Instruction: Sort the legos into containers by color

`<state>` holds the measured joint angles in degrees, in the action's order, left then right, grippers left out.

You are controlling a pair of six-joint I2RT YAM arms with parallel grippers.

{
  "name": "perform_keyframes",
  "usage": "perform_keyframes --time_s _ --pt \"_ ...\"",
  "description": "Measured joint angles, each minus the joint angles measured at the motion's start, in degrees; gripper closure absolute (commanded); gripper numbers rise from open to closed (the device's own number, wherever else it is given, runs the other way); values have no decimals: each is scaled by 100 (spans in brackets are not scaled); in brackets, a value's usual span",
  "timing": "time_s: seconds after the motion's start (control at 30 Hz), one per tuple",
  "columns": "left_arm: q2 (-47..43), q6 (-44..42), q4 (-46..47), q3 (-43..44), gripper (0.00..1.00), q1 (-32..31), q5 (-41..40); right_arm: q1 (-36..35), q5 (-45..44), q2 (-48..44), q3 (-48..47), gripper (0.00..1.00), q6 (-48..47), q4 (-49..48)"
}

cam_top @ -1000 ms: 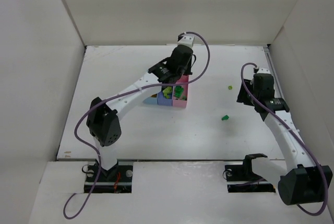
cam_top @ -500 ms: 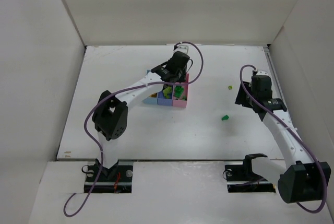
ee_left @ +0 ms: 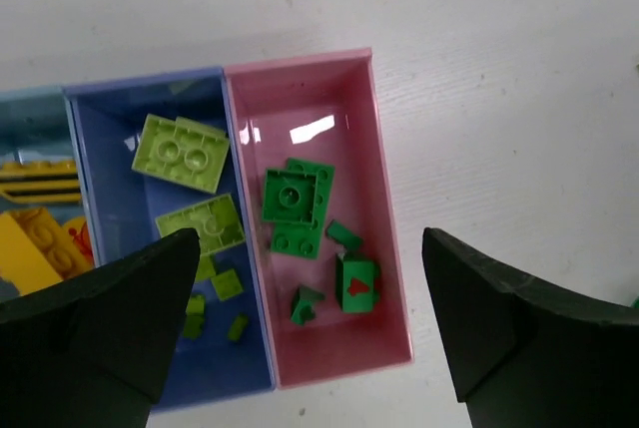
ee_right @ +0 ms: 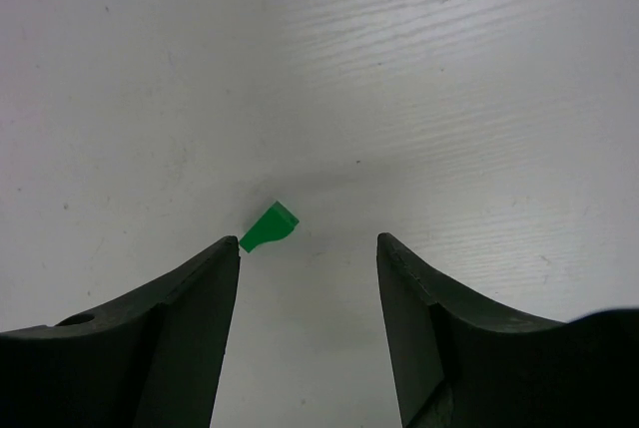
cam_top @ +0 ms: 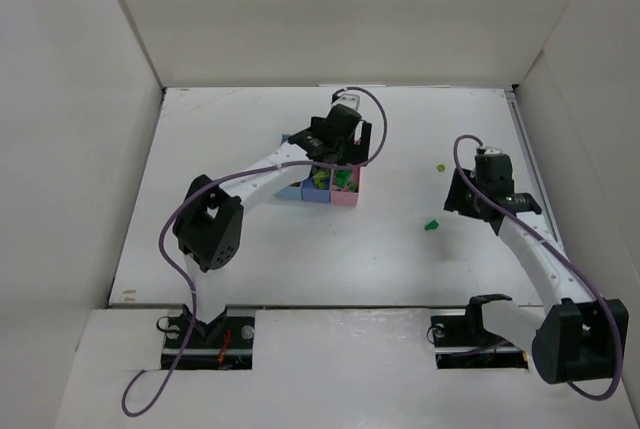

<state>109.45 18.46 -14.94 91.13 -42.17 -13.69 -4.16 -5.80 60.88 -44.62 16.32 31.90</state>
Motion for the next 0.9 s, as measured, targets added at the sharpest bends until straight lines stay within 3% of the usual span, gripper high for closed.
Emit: perform_keyframes --time_s 0.03,0.3,0.53,0.73,0.83,0.9 --pt "-90 22 2 -129 0 0 -9 0 55 66 81 36 24 -37" --pt "-1731 306 20 -1478 0 17 -109 -479 328 973 402 36 313 -304" --pt "-3187 590 173 -2299 0 105 -313 -1069 -92 1716 396 36 765 -398" --pt "-3495 756 205 -2684 0 286 -350 -1165 -369 1897 396 44 1143 -474" --pt "-3497 772 184 -2739 0 365 -345 -1172 -476 1952 372 52 1268 -560" --pt "-3499 780 186 -2741 0 407 -345 -1185 -549 2017 319 63 1338 -564"
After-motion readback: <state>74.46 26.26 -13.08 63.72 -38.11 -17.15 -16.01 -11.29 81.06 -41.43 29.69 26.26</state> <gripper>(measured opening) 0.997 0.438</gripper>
